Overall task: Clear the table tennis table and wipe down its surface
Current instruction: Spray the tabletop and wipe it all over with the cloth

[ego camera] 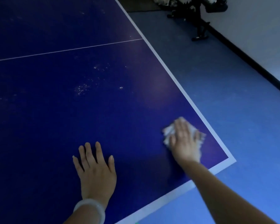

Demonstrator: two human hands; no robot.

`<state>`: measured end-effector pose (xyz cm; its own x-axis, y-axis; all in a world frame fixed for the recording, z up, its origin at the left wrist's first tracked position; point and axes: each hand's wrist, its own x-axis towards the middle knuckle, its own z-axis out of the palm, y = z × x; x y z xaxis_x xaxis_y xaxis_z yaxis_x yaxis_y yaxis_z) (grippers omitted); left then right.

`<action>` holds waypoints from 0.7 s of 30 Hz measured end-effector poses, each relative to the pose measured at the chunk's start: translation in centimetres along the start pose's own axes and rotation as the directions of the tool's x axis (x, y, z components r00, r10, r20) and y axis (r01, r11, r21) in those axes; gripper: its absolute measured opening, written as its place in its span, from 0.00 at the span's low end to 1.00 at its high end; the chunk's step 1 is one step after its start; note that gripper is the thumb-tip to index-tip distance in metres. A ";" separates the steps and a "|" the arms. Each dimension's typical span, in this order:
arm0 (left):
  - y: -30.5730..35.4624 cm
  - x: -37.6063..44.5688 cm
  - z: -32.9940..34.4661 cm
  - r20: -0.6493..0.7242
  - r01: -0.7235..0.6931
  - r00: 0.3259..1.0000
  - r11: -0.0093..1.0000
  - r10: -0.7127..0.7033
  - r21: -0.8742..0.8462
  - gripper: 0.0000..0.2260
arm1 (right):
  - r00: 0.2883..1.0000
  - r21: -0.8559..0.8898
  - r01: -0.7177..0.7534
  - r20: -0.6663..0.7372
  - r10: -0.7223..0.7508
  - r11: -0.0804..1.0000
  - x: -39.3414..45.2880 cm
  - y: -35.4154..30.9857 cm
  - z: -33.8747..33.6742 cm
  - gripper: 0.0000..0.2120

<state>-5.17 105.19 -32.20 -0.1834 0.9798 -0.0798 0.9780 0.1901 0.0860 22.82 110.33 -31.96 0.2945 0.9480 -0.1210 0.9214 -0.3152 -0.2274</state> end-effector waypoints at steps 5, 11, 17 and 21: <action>0.1 0.1 -0.1 0.011 -0.001 1.000 1.000 0.001 0.012 0.31 | 0.964 -0.028 -0.238 -0.129 0.233 0.971 0.1 -2.6 0.9 0.28; 0.0 0.2 0.0 0.005 0.000 1.000 1.000 0.000 0.030 0.31 | 0.793 -0.169 0.609 0.105 -0.601 0.775 -2.4 -9.8 2.8 0.28; -0.1 0.1 -0.3 0.017 -0.011 1.000 1.000 0.011 -0.002 0.30 | 0.992 -0.159 0.129 0.006 -0.130 0.979 5.9 -2.9 0.0 0.28; -0.1 0.2 -0.8 0.008 -0.009 1.000 0.999 0.009 -0.034 0.30 | 0.998 -0.119 0.054 -0.013 -0.056 0.991 5.7 -1.5 0.1 0.31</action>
<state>-5.40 105.40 -31.45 -0.1736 0.9810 -0.0866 0.9756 0.1833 0.1206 23.09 116.23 -32.39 0.2454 0.9647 -0.0959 0.9596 -0.2557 -0.1170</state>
